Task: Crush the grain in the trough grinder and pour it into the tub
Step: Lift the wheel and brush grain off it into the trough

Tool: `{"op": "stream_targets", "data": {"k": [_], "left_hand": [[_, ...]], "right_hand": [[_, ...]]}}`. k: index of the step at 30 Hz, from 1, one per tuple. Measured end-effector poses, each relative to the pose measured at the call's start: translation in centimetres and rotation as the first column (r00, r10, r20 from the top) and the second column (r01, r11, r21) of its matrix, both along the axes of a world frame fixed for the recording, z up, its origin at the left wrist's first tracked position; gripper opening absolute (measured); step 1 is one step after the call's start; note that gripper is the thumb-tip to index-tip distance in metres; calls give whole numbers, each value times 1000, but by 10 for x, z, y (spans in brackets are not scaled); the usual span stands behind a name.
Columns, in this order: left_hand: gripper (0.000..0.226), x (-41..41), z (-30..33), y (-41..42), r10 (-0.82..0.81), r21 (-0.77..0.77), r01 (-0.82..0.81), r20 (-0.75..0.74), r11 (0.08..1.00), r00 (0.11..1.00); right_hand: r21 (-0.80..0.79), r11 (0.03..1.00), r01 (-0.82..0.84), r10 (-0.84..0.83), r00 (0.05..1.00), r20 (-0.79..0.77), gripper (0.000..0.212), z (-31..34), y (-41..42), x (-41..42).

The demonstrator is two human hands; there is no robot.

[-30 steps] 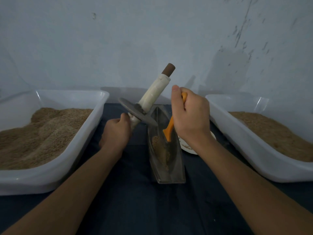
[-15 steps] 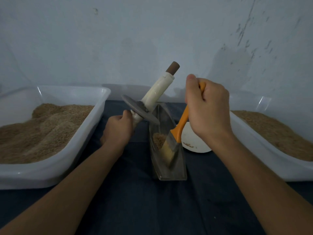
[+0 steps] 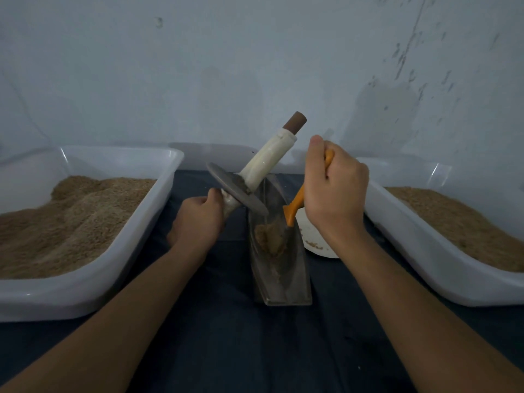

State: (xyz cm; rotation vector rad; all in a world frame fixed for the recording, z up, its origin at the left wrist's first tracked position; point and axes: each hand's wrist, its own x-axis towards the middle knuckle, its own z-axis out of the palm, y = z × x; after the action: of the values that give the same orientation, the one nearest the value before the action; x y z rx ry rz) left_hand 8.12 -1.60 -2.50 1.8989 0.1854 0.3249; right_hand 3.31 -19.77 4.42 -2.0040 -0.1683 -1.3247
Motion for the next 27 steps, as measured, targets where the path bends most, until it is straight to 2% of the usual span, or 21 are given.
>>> {"op": "stream_targets", "data": {"k": [3,7,14,18,22,27], "left_hand": [[48,1,-1,0,15,11,-15,10,1000,1000],[50,1,-1,-1,42,31,-42,22,999,999],[56,0,-1,-2,26,30,-26,10,999,1000],[60,2,-2,-1,27,43,-27,6,999,1000],[59,4,-3,0,34,55,-35,13,998,999],[49,4,-3,-1,28,75,-31,32,997,999]], "right_hand": [[52,996,-73,76,996,-43,54,9,-6,-6],[7,985,-174,172,969,-177,55,5,-6,-12],[-66,997,-46,40,995,-90,53,-10,-6,6],[-92,995,-39,38,999,-14,50,-12,-5,7],[-58,992,-108,111,992,57,50,-2,-7,-4],[-40,968,-249,248,968,-33,52,1,-7,-17]]}}
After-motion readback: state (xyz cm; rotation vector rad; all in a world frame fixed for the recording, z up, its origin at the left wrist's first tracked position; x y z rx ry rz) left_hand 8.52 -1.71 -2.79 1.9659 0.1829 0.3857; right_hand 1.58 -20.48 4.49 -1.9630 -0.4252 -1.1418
